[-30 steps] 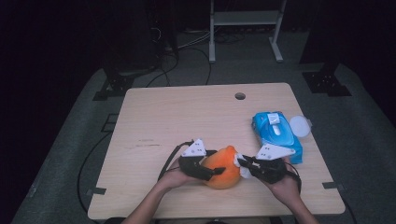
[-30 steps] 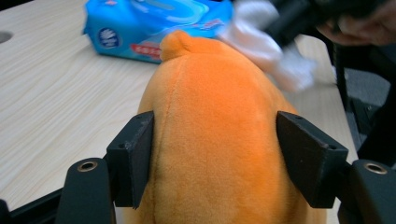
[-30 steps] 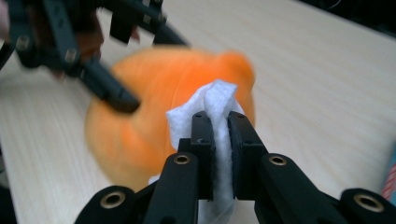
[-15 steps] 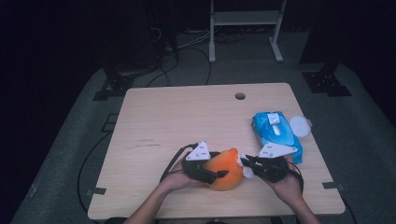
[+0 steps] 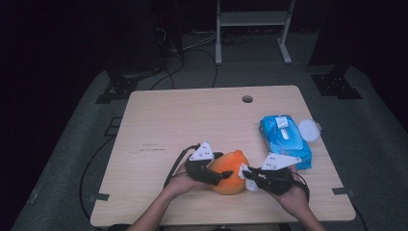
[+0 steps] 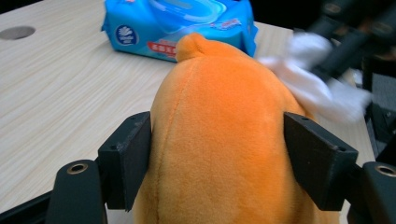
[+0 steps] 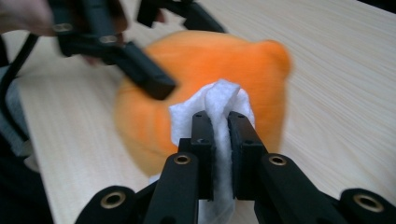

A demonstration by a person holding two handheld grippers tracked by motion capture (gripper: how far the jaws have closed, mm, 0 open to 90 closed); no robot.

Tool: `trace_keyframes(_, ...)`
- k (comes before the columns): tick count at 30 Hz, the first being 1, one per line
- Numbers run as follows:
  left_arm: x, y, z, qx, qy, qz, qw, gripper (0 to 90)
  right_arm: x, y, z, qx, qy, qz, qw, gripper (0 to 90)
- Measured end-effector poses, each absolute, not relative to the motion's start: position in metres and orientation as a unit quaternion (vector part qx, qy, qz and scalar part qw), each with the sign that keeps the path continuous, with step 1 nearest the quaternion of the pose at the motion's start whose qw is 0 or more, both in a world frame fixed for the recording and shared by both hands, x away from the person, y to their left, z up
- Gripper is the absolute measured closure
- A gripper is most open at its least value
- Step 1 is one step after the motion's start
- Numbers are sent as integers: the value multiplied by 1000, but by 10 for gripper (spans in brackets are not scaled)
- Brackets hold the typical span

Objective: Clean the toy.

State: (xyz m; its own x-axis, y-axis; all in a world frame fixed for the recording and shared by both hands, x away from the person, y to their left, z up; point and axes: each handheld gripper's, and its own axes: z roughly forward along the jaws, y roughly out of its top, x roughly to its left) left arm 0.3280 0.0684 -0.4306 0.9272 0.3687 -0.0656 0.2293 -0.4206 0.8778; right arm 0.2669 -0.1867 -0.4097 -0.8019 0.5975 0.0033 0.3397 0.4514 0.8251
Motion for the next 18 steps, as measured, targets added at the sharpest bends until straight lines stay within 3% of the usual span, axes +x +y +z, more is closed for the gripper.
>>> trace_keyframes(6, 327, 65, -429, 840, 172, 64, 511, 267, 274, -193, -411, 285, 840, 437, 147, 812)
trace_keyframes(8, 328, 67, -425, 843, 162, 47, 512, 197, 276, -196, -414, 287, 844, 432, 137, 813)
trace_keyframes(12, 333, 73, -427, 846, 179, 13, 503, 156, 277, -196, -416, 287, 849, 425, 129, 811)
trace_keyframes(16, 330, 69, -428, 847, 178, 18, 500, 243, 278, -198, -415, 290, 850, 422, 127, 812)
trace_keyframes(18, 323, 59, -426, 851, 169, 31, 496, 248, 271, -194, -406, 278, 844, 430, 159, 814)
